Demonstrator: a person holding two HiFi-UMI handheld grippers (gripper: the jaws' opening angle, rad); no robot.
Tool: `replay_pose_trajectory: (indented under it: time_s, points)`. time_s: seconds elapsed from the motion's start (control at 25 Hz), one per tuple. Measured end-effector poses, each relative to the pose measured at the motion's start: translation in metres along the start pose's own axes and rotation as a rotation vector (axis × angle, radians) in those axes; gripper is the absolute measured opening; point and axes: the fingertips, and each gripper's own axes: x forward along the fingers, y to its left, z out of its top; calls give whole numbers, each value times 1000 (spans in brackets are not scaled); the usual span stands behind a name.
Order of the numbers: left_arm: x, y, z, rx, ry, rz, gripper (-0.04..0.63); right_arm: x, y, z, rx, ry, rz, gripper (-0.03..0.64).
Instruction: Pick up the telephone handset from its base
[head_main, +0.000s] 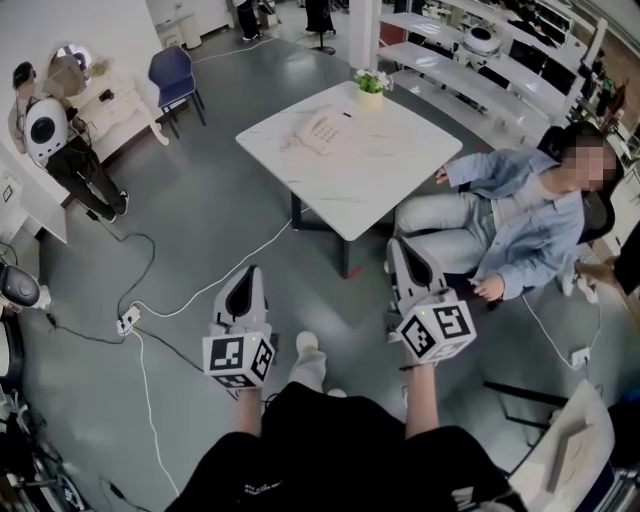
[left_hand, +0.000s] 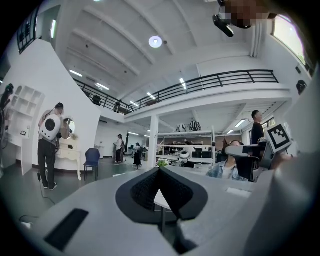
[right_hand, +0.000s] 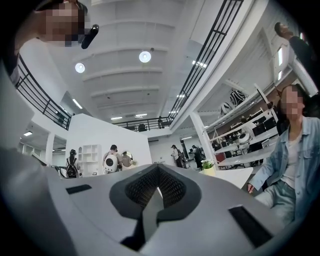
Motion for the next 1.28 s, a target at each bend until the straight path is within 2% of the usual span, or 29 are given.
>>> replay_pose_trajectory:
  time_s: [0.24, 0.56, 0.84, 1.16, 1.28]
  points:
    - [44, 26, -9, -13, 13, -19, 0, 45, -13, -16, 10, 5, -19, -11]
    - [139, 76, -11, -40, 29, -64, 0, 139, -37, -25, 15, -1, -67, -11]
    - [209, 106, -12, -25, 38, -159, 0, 220, -53, -42, 78, -4, -109, -11]
    - [260, 148, -26, -44, 65, -139, 0, 278, -63, -64, 83, 20, -126, -11]
    - [278, 147, -33, -93, 78, -147, 0, 289, -70, -73, 91, 40, -145, -11]
